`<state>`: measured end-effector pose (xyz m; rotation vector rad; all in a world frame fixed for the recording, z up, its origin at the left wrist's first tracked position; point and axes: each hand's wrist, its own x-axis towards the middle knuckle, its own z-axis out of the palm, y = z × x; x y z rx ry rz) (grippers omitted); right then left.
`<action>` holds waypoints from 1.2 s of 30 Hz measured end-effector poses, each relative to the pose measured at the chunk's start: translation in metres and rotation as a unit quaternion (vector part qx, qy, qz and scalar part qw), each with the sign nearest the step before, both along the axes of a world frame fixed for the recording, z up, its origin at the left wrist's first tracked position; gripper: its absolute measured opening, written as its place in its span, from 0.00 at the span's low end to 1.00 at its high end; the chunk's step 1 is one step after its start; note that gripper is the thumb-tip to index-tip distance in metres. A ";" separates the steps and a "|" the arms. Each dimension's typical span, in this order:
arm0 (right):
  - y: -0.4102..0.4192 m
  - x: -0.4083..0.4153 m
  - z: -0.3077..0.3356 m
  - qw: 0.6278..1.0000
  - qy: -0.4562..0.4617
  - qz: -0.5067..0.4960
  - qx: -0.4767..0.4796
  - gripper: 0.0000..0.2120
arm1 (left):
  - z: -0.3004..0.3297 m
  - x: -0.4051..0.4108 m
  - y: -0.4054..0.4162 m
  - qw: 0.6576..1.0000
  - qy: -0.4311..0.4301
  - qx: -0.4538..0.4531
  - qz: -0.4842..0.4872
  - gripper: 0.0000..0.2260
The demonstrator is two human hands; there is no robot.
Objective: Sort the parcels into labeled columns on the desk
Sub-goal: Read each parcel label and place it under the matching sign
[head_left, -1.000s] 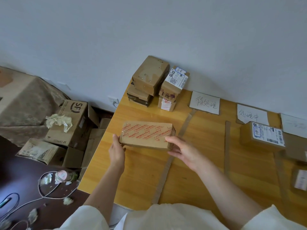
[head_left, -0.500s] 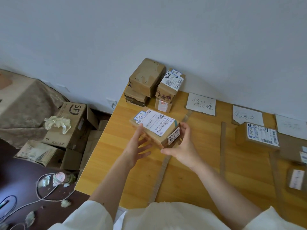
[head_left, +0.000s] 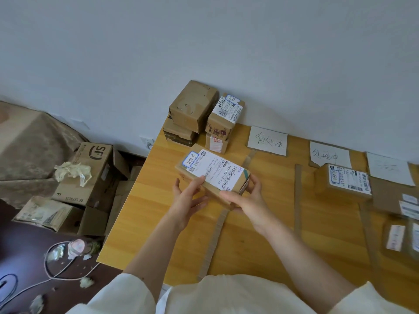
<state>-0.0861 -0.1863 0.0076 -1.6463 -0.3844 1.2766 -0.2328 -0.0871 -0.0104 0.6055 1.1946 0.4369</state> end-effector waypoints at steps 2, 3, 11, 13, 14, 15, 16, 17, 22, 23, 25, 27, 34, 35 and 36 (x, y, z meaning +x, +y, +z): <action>0.000 0.008 -0.001 0.999 0.028 -0.019 -0.010 0.49 | 0.001 -0.001 0.001 1.000 0.008 0.008 0.004 0.42; -0.001 0.014 -0.001 0.999 0.040 -0.028 -0.009 0.47 | 0.002 -0.004 0.003 1.000 0.013 0.010 0.010 0.42; -0.009 0.056 0.025 0.998 0.042 0.000 0.047 0.22 | 0.016 -0.003 0.000 0.991 0.007 0.021 -0.131 0.18; -0.006 0.063 0.020 0.996 0.048 -0.053 0.051 0.21 | 0.017 0.001 -0.003 0.989 0.004 0.010 -0.146 0.16; -0.005 0.067 0.016 0.993 0.056 -0.092 0.051 0.24 | 0.016 0.004 -0.004 0.990 -0.005 0.004 -0.143 0.15; -0.004 0.071 0.011 0.988 0.065 -0.134 0.049 0.27 | 0.017 0.006 -0.006 0.990 -0.019 -0.002 -0.136 0.14; -0.003 0.074 0.007 0.981 0.075 -0.170 0.047 0.30 | 0.016 0.008 -0.008 0.990 -0.033 -0.005 -0.135 0.13; -0.004 0.076 0.003 0.976 0.082 -0.195 0.046 0.33 | 0.016 0.011 -0.010 0.990 -0.044 -0.008 -0.133 0.13; -0.010 0.066 0.000 0.979 0.100 -0.178 -0.013 0.37 | 0.017 0.022 -0.018 0.990 -0.078 -0.024 -0.115 0.09; -0.011 0.062 0.000 0.983 0.102 -0.148 -0.024 0.31 | 0.018 0.024 -0.020 0.990 -0.086 -0.025 -0.109 0.08; -0.014 0.053 0.000 0.989 0.111 -0.091 -0.034 0.22 | 0.018 0.027 -0.022 0.990 -0.098 -0.026 -0.102 0.07; -0.017 0.047 -0.003 0.991 0.119 -0.059 -0.033 0.20 | 0.019 0.029 -0.025 0.989 -0.106 -0.024 -0.104 0.07; -0.024 0.046 0.001 0.992 0.104 -0.073 -0.014 0.11 | 0.018 0.031 -0.032 0.982 -0.052 -0.015 -0.181 0.14; -0.024 0.046 0.002 0.992 0.100 -0.077 -0.013 0.10 | 0.019 0.031 -0.034 0.981 -0.047 -0.015 -0.187 0.16; -0.025 0.046 0.003 0.992 0.095 -0.081 -0.013 0.09 | 0.019 0.032 -0.035 0.981 -0.045 -0.015 -0.190 0.17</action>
